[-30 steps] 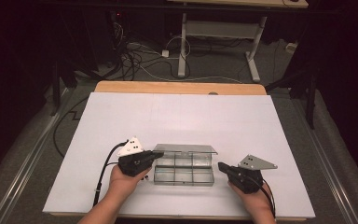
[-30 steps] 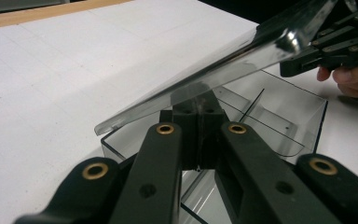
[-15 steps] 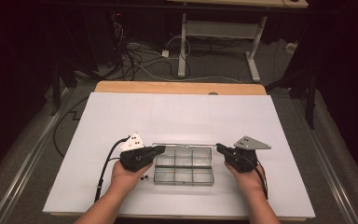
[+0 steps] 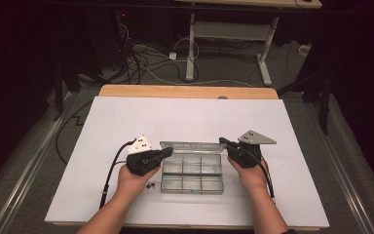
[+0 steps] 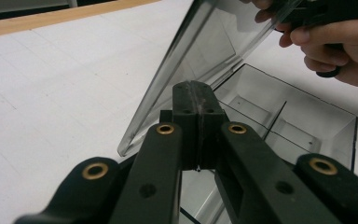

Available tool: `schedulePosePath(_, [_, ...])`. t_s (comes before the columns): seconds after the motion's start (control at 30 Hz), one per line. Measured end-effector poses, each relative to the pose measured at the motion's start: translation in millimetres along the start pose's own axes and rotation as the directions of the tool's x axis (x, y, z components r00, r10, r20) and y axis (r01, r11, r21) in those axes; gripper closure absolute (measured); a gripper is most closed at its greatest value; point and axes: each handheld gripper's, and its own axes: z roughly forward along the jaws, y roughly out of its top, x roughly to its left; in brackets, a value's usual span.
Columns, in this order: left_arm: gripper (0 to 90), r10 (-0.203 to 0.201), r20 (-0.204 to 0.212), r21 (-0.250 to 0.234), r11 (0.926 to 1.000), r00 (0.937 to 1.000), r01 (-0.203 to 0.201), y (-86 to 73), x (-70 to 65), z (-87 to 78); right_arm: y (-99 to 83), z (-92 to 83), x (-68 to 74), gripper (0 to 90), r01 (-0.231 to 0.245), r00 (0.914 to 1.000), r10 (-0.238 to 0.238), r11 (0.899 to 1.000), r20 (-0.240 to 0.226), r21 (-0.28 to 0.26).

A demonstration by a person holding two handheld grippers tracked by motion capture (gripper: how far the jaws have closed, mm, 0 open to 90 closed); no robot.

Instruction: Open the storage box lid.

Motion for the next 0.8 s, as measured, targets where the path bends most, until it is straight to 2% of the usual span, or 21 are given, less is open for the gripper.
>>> schedulePosePath(0.13, [87.2,0.001,-0.004,0.000,1.0000,1.0000,-0.001,2.5,1.0,0.2,4.3,-0.9,1.6,90.0,0.004,1.0000,-0.004,1.000,-0.004,-0.020])
schedulePosePath(0.3, [87.2,0.000,-0.009,-0.002,1.0000,1.0000,0.000,5.1,2.1,0.2,6.5,-1.5,-1.8,90.0,-0.021,0.9997,0.020,0.999,-0.014,-0.044])
schedulePosePath(0.8, [87.2,-0.016,-0.017,-0.004,0.9999,0.9997,0.016,5.9,7.0,3.8,10.7,2.2,-2.7,90.0,-0.021,0.9995,0.020,0.998,-0.023,-0.053])
